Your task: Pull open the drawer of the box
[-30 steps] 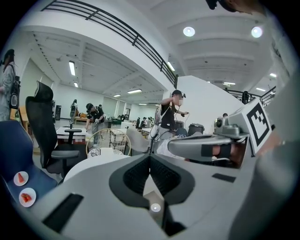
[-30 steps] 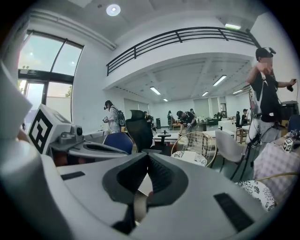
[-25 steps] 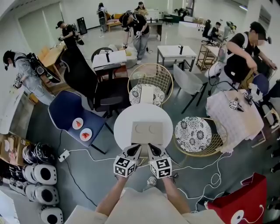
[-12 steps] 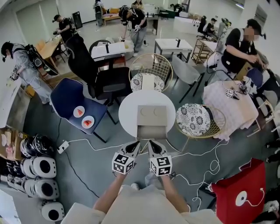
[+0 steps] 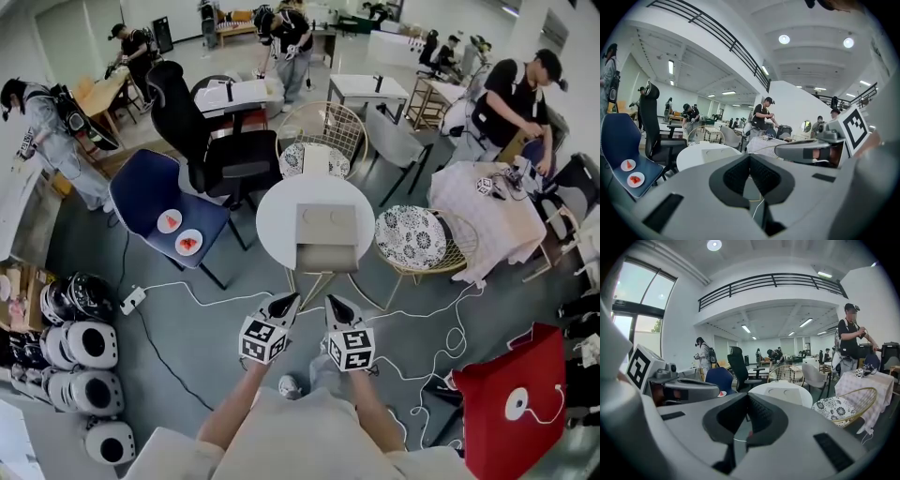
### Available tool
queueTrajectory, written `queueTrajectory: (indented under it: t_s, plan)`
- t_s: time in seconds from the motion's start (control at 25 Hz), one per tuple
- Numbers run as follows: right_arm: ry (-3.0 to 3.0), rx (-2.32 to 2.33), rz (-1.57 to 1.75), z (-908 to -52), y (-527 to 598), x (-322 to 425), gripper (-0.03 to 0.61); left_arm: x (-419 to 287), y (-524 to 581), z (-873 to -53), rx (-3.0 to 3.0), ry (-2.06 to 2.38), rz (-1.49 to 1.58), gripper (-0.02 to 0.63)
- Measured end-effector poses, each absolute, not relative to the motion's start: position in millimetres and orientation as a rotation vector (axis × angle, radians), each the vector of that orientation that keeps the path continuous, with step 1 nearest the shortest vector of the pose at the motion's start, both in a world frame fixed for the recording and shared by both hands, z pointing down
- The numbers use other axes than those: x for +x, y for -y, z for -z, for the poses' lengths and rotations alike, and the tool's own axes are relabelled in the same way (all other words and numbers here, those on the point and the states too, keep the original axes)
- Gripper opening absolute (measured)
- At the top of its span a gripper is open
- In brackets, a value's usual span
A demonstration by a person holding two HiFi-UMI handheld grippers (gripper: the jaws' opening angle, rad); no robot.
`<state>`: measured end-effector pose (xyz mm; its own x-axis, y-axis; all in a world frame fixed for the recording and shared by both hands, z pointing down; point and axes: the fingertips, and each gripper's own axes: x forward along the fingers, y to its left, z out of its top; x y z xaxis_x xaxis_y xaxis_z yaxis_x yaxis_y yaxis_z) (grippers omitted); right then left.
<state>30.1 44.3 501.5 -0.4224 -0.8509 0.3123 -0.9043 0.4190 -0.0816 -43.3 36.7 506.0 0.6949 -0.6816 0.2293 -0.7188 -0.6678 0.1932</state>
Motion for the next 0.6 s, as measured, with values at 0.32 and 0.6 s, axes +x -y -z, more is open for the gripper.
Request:
queueTrajectory:
  t_s: [0.32, 0.6]
  plan:
    - [2.449, 1.547, -0.349, -503.5, -66.8, 31.6, 0.015, -39.2, -59.9, -504.7, 2.661, 1.095, -0.207, 0.011]
    - [2.469, 1.520, -0.354, -500.8, -68.9, 32.3, 0.015, -34.8, -62.1, -499.9, 2.669, 1.110, -0.210, 0.011]
